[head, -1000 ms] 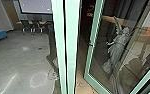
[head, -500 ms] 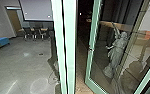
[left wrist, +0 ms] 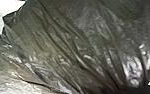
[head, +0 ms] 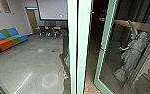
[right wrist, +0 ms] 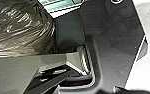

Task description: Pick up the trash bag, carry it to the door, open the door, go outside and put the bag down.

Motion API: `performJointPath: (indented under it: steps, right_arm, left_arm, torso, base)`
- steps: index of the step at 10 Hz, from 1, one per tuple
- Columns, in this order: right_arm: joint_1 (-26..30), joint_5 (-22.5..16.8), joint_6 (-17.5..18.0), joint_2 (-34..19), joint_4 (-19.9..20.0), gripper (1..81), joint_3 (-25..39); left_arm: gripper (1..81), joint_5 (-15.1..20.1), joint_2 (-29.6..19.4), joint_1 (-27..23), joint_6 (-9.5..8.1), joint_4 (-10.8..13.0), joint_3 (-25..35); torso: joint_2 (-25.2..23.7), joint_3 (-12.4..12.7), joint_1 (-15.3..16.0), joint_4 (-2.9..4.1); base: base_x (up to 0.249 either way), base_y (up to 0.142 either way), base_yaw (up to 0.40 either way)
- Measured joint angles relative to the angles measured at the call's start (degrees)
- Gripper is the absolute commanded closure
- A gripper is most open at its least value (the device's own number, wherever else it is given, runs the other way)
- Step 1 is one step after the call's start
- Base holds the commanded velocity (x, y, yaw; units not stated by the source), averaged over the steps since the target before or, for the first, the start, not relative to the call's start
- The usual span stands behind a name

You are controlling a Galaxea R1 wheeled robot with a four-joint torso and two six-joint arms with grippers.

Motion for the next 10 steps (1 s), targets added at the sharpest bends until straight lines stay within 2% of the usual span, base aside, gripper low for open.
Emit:
performJointPath:
  steps: [2, 3, 4, 6, 7, 10]
  right_arm:
    - [0.0, 0.0, 0.0, 0.0, 0.0, 1.0, 0.0]
    - [0.11, 0.1, 0.0, -0.05, 0.0, 1.0, 0.0]
    - [0.3, 0.11, -0.04, -0.16, -0.02, 1.0, 0.0]
    - [0.17, 0.13, -0.01, -0.16, 0.0, 1.0, -0.02]
    - [-0.02, 0.0, -0.04, -0.13, -0.02, 1.0, -0.02]
    - [-0.13, -0.01, -0.04, -0.13, -0.07, 1.0, 0.0]
  left_arm:
    - [81.1, -0.02, 0.09, 0.0, 0.0, 0.05, 0.02]
    - [81.1, 0.0, 0.16, 0.0, 0.0, 0.11, 0.02]
    - [81.1, -0.02, 0.13, 0.0, 0.0, 0.18, 0.02]
    - [81.1, -0.02, 0.13, -0.04, 0.0, 0.2, 0.02]
    - [81.1, 0.04, 0.16, 0.02, 0.0, 0.2, 0.02]
    - [81.1, 0.06, 0.16, 0.11, 0.0, 0.6, 0.02]
  torso:
    - [0.0, -1.07, 0.0, 4.07]
    - [0.0, -1.29, 0.0, 5.71]
    - [0.0, -1.44, 0.0, 6.6]
    - [0.0, -1.13, 0.02, 6.69]
    - [0.0, -0.13, 0.02, 6.67]
    - [-0.05, 4.98, -0.04, 6.67]
  base:
    - [0.0, 0.0, 0.0]
    - [0.0, 0.0, 0.0]
    - [0.0, 0.0, 0.0]
    - [0.0, 0.0, 0.0]
    - [0.0, 0.0, 0.0]
    - [0.0, 0.0, 0.0]
